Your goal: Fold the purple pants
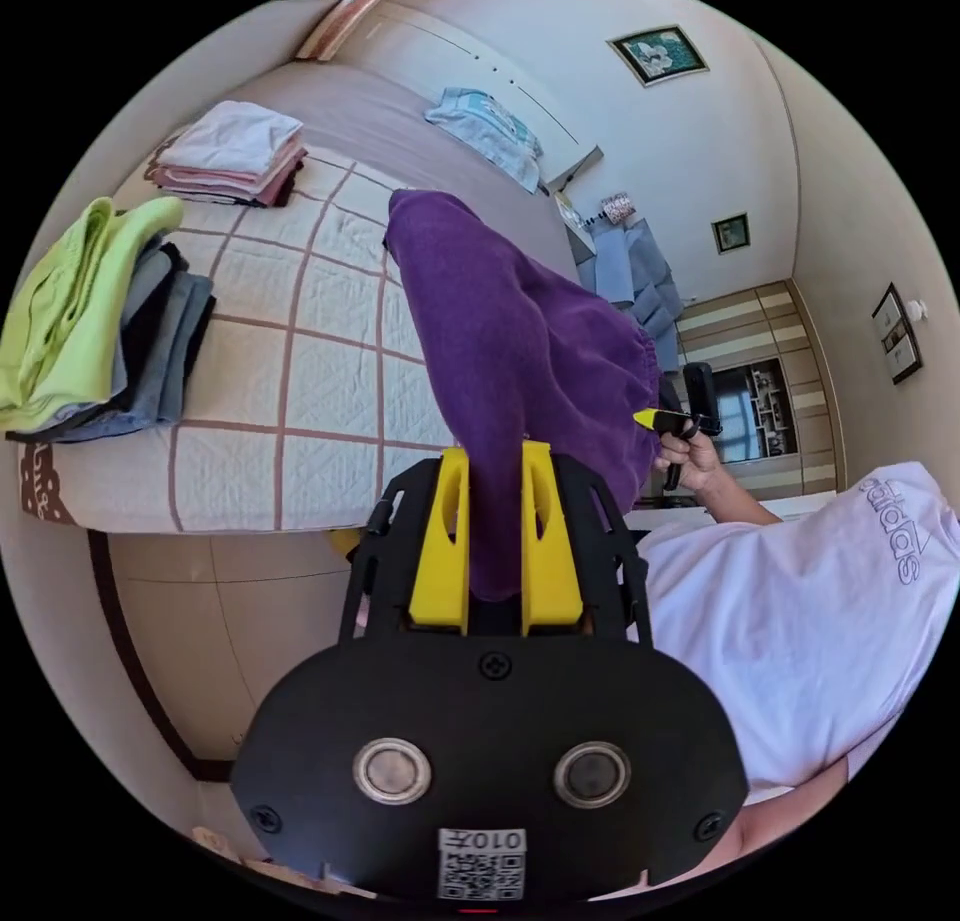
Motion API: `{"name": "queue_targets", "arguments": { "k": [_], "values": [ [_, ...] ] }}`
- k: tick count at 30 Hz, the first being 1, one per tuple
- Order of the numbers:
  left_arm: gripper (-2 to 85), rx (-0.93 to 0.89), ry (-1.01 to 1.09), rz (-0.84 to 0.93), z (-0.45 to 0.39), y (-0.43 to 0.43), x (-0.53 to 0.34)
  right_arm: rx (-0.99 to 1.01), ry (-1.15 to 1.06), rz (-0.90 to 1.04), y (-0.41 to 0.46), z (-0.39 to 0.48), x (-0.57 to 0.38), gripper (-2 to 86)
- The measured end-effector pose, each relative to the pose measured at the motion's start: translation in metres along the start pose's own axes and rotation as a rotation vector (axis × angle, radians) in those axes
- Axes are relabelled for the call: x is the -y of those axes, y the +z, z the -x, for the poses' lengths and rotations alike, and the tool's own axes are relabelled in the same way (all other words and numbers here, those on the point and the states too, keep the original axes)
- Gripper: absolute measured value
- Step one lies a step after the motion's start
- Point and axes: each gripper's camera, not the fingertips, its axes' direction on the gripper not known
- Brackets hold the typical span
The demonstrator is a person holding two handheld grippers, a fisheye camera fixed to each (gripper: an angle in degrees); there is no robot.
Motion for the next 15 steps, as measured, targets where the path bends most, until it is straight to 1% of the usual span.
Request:
{"name": "queue_targets", "arguments": {
  "k": [5, 7, 9, 12, 15],
  "values": [
    [10.4, 0.143, -0.134, -0.092, 0.01, -0.054, -0.067, 0.055, -0.107, 0.12, 0.048, 0.056, 0.049, 10.9],
    [10.2, 0.195, -0.183, -0.12, 0.025, -0.07, -0.092, 0.067, -0.11, 0.153, 0.068, 0.071, 0.063, 10.9],
    [10.1, 0.203, -0.215, -0.129, 0.043, -0.08, -0.105, 0.071, -0.106, 0.184, 0.087, 0.087, 0.078, 10.9],
    [9.9, 0.21, -0.252, -0.125, 0.082, -0.1, -0.11, 0.069, -0.121, 0.211, 0.119, 0.114, 0.113, 10.9],
    [9.8, 0.247, -0.234, -0.098, 0.128, -0.129, -0.089, 0.057, -0.144, 0.206, 0.151, 0.145, 0.165, 10.9]
  ]
}}
